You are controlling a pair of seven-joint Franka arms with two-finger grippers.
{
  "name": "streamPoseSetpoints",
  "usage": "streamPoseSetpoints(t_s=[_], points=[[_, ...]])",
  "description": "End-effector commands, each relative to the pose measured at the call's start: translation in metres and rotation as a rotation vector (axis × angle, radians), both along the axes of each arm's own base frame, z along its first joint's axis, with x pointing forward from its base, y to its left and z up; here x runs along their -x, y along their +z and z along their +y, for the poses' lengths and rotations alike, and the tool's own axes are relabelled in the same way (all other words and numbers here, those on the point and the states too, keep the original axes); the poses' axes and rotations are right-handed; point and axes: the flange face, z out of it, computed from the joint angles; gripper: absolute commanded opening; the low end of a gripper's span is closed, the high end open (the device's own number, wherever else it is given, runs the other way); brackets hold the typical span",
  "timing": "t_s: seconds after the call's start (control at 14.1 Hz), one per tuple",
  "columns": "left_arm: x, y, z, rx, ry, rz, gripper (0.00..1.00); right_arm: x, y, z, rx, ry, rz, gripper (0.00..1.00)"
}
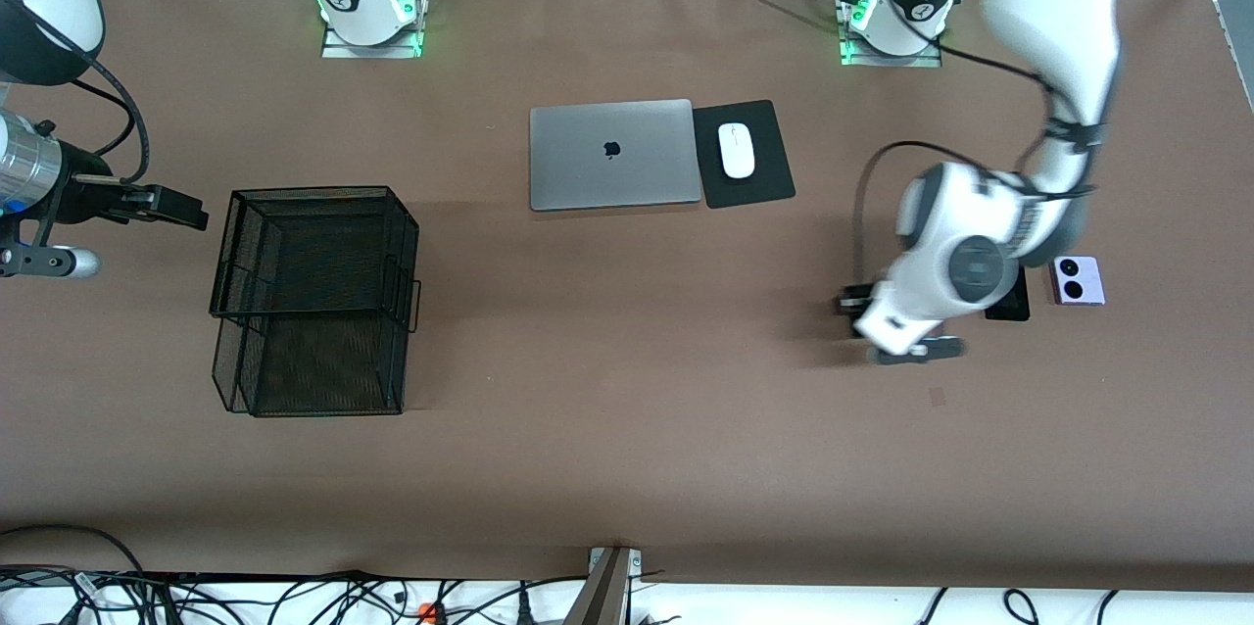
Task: Place phones with both arms
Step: 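Carry the flip phone with the left gripper toward the laptop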
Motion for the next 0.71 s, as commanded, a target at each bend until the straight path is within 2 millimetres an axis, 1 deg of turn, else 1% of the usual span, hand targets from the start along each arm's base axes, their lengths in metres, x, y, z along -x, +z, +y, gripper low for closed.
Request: streamPoseSetpoints(t_s=[0.0, 0.07, 0.14, 0.21, 0.28, 0.35, 0.5, 0.57, 0.64], points=[[-0.016, -0.006, -0.088, 0.021, 0.059, -0.038, 0.0, 0.002, 0.004, 0.003, -0.014, -0.013, 0.005, 1.0], [-0.013, -0.009, -0.119, 0.035, 0.07, -0.046, 0.0, 0.002, 0.004, 0.004, -0.014, -0.011, 0.005, 1.0], [-0.009, -0.014, -0.145, 0.045, 0.079, -0.048, 0.0, 0.002, 0.004, 0.004, -0.014, -0.011, 0.005, 1.0], [-0.007, -0.016, -0.169, 0.054, 0.084, -0.061, 0.0, 0.002, 0.004, 0.004, -0.014, -0.011, 0.005, 1.0], [-0.008, -0.02, -0.187, 0.06, 0.104, -0.077, 0.0, 0.002, 0.004, 0.004, -0.014, -0.011, 0.005, 1.0], [-0.006, -0.023, -0.212, 0.068, 0.113, -0.094, 0.0, 0.002, 0.004, 0.004, -0.014, -0.011, 0.005, 1.0], [0.001, -0.038, -0.253, 0.081, 0.121, -0.114, 0.0, 0.001, 0.003, 0.002, -0.013, -0.013, 0.005, 1.0], [0.003, -0.041, -0.268, 0.092, 0.117, -0.131, 0.0, 0.001, 0.003, 0.002, -0.013, -0.013, 0.005, 1.0], [0.004, -0.041, -0.279, 0.107, 0.1, -0.15, 0.0, 0.001, 0.003, 0.001, -0.013, -0.014, 0.005, 1.0]])
